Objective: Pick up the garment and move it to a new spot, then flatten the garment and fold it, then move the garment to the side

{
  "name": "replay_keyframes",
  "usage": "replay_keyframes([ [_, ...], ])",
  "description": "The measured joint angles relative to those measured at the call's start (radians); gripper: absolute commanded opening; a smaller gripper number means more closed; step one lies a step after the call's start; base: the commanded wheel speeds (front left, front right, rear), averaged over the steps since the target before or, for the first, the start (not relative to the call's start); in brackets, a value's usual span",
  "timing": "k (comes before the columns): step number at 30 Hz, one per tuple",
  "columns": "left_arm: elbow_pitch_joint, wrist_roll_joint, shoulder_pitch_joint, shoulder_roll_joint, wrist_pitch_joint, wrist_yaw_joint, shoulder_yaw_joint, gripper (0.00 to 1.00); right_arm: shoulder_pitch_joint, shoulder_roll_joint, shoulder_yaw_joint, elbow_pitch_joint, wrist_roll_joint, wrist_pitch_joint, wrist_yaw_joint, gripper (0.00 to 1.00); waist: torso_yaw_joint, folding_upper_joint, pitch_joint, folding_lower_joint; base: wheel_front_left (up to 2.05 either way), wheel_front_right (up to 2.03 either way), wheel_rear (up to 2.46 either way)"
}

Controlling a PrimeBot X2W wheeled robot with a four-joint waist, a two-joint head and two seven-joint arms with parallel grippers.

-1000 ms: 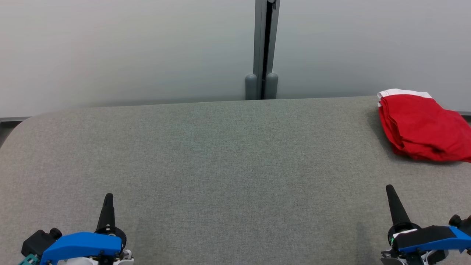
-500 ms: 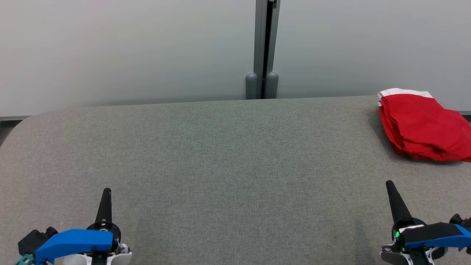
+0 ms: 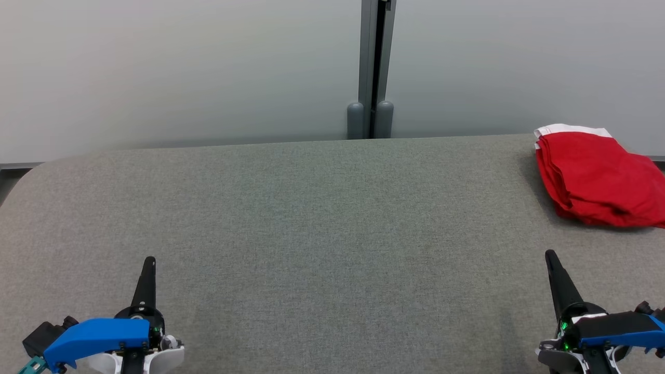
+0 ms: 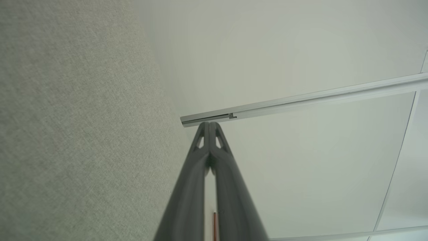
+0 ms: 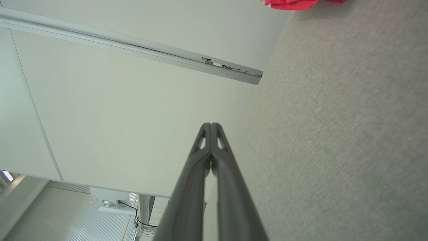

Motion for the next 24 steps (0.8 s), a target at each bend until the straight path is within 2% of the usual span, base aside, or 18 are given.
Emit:
replay_keyframes([
  [24, -0.034, -0.161, -0.015, -0.013, 0.047, -0.007, 0.035, 0.00, -0.019, -0.002, 0.000, -0.008, 0.191, 0.031, 0.000, 0.00, 0.002, -0.0002, 0.005, -0.0001, 0.00, 0.00, 0.00],
])
